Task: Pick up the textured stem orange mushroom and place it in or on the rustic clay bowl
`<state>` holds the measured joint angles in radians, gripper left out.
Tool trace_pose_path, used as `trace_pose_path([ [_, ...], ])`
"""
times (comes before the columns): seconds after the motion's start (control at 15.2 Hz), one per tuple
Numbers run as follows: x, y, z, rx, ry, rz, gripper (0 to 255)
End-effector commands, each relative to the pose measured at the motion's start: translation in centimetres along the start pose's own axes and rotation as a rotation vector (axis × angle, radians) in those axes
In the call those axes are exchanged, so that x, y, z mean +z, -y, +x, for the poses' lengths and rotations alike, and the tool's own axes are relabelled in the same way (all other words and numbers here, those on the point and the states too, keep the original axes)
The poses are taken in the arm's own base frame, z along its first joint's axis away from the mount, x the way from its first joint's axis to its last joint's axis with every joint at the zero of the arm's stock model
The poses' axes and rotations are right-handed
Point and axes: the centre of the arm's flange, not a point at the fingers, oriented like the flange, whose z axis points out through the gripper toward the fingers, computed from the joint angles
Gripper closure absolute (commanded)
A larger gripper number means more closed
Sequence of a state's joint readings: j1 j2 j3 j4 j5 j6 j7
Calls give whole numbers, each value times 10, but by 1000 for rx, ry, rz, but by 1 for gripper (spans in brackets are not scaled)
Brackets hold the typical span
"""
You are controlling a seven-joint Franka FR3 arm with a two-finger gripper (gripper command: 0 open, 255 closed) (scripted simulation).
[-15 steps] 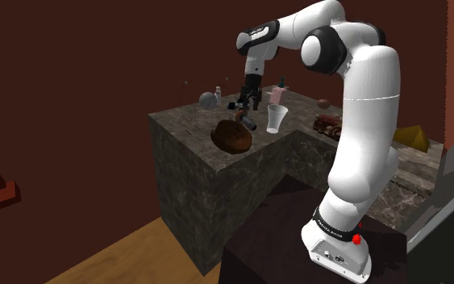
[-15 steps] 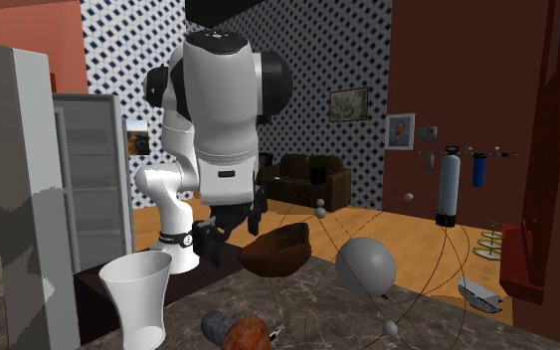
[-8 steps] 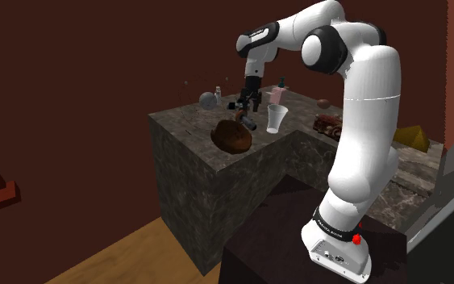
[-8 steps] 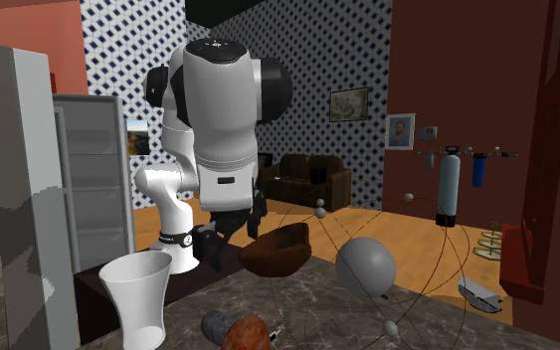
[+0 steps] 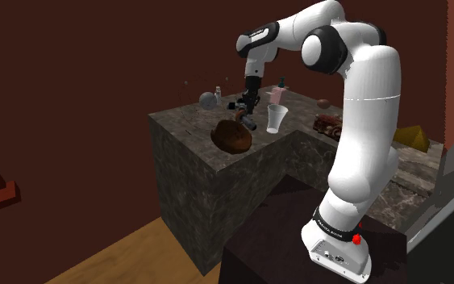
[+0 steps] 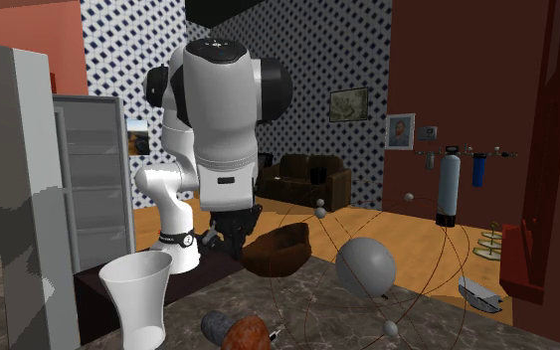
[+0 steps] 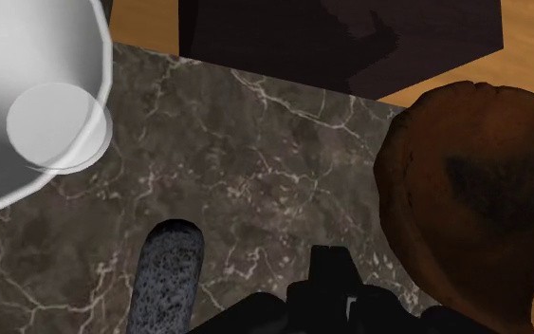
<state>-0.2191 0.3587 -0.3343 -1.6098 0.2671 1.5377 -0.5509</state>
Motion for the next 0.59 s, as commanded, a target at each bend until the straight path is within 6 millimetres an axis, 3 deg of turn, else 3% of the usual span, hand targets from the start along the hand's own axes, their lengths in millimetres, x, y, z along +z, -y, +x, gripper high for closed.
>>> trace_pose_path([
  [0.0, 0, 0, 0, 0, 0, 0, 255],
  [0.13, 0, 0, 0, 0, 0, 0, 255],
  [0.2, 0, 0, 0, 0, 0, 0, 0],
  [0.53, 16, -43, -4, 40, -268, -66, 0],
])
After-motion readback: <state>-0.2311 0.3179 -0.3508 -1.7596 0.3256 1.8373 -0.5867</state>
